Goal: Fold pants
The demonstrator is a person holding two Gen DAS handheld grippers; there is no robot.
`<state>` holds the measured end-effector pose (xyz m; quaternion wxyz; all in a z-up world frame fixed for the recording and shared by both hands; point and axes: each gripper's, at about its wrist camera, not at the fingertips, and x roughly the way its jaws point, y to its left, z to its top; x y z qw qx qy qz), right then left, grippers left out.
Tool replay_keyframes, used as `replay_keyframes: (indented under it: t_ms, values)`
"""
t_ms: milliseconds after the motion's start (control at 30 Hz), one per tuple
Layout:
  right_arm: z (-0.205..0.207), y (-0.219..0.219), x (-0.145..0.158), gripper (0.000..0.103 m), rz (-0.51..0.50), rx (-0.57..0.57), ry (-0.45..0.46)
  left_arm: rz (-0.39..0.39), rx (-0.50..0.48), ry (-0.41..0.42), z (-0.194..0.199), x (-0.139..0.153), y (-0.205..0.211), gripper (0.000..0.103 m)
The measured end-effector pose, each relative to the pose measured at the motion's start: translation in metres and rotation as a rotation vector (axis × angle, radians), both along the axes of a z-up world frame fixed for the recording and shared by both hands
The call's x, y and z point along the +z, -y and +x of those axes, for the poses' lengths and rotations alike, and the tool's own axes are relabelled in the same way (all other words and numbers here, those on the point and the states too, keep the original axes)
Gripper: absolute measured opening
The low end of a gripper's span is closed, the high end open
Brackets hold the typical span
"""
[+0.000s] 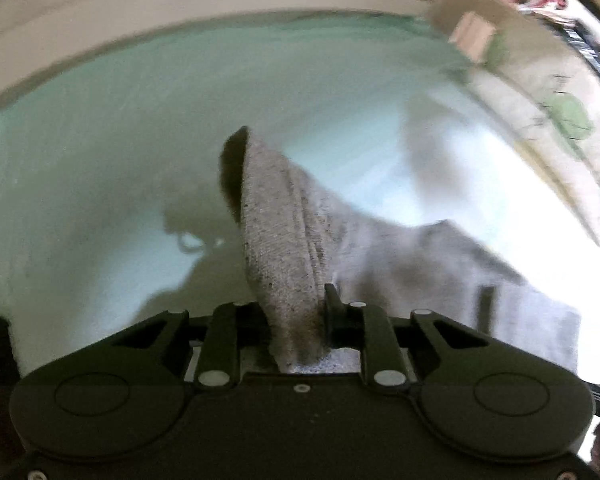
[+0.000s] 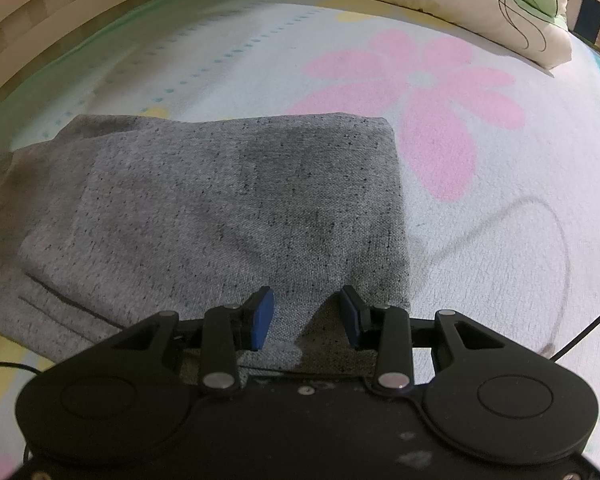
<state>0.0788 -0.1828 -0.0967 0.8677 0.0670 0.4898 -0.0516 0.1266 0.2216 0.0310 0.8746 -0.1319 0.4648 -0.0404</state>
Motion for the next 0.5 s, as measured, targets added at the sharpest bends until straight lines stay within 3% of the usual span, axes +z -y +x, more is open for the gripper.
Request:
replay_keyframes:
  t_ms: [133, 267, 367, 500]
  values:
    - [0.001, 0.003, 0.001, 0.039, 0.012, -0.004, -0.005, 0.027, -0.099, 0.088, -0.009, 0.028, 0.052, 0.027]
    - [0.002, 0.006, 0.001, 0.039, 0.023, -0.006, -0.006, 0.005, -0.209, 0.142, -0.017, 0.043, 0.108, 0.025]
    - [0.001, 0.008, 0.002, 0.039, 0.031, -0.008, -0.005, -0.015, -0.297, 0.137, -0.017, 0.035, 0.157, 0.025]
    - [0.001, 0.009, 0.002, 0.039, 0.033, -0.005, -0.002, -0.038, -0.377, 0.060, -0.012, 0.002, 0.217, 0.026]
